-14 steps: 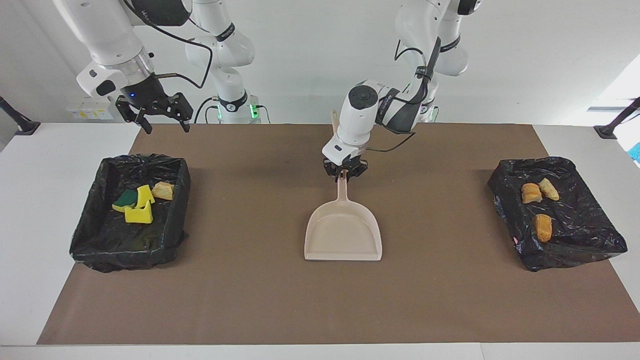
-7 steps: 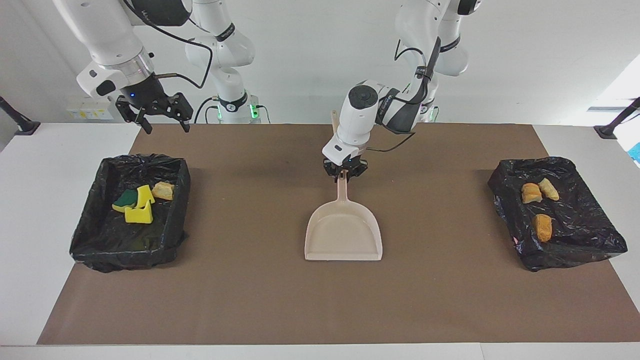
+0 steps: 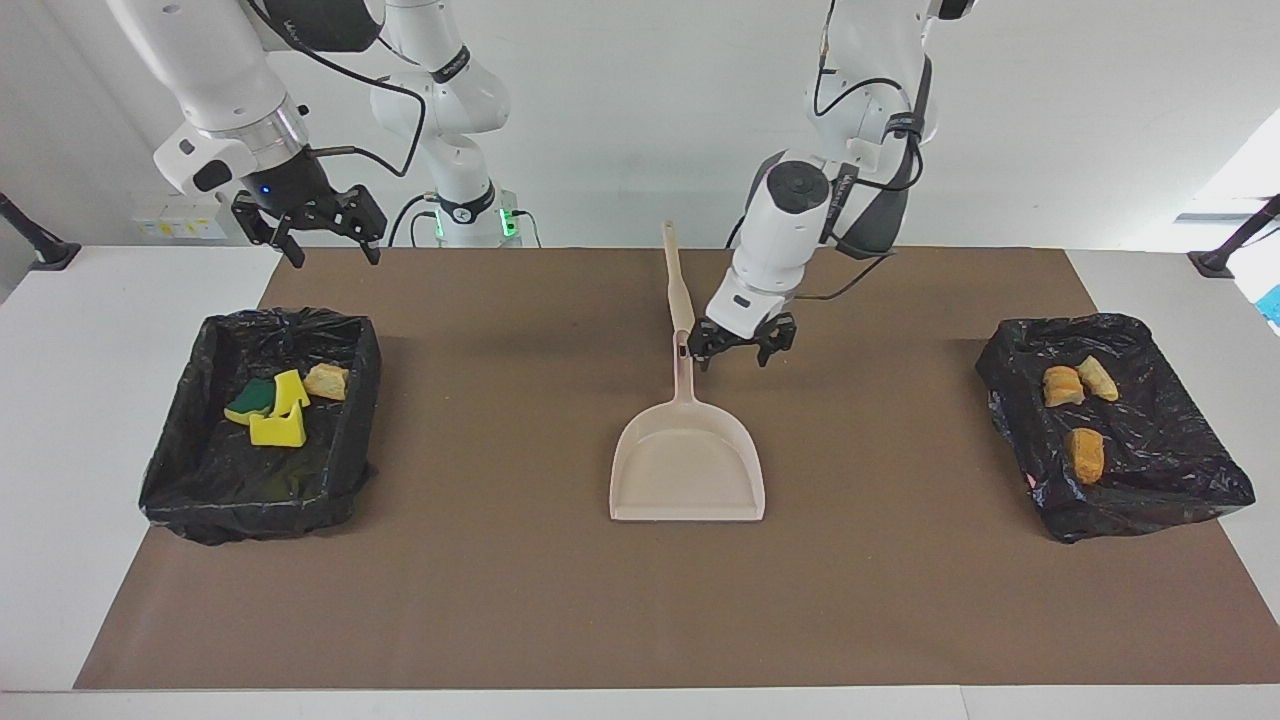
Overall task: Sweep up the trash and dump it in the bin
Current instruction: 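Lay the dustpan on the mat and withdraw the left gripper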
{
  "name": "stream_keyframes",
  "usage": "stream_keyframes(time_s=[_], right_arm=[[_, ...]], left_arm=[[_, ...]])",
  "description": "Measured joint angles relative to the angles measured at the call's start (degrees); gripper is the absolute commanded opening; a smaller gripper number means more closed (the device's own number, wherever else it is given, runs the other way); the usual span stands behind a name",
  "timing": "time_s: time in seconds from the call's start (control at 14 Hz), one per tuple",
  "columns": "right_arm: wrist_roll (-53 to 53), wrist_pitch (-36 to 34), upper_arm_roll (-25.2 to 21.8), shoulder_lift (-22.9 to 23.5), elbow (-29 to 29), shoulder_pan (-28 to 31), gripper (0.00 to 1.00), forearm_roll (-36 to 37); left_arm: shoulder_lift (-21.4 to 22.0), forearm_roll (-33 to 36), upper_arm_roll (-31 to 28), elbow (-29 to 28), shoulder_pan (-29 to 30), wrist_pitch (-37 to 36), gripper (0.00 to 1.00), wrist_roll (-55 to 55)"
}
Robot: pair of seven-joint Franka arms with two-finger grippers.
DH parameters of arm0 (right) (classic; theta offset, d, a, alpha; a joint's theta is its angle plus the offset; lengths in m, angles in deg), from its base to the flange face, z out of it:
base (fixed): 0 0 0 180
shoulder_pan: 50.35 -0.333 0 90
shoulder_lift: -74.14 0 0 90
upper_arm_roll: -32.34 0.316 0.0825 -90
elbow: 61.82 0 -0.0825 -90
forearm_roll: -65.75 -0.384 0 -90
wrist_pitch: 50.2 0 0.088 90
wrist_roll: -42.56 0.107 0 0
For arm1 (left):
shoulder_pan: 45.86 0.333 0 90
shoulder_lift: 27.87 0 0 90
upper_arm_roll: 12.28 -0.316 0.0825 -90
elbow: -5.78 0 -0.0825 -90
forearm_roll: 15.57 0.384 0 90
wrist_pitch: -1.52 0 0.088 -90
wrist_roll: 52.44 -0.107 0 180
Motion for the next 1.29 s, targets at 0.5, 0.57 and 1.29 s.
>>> stream_keyframes(time_s=[0.5,0.57,1.29], right_arm=[[0.0,0.0,0.01,0.0,0.0,-0.02,1.0,0.0],[0.0,0.0,0.01,0.0,0.0,-0.02,1.0,0.0],[0.0,0.0,0.01,0.0,0.0,-0.03,1.0,0.0]], left_arm=[[4.45,0.07,-0.16,0.01,14.09,-7.41,1.0,-18.56],[4.78,0.07,-0.21,0.28,15.91,-7.9,1.0,-20.94],[6.99,8.36,2.55,18.84,17.73,-31.23,1.0,-23.32]])
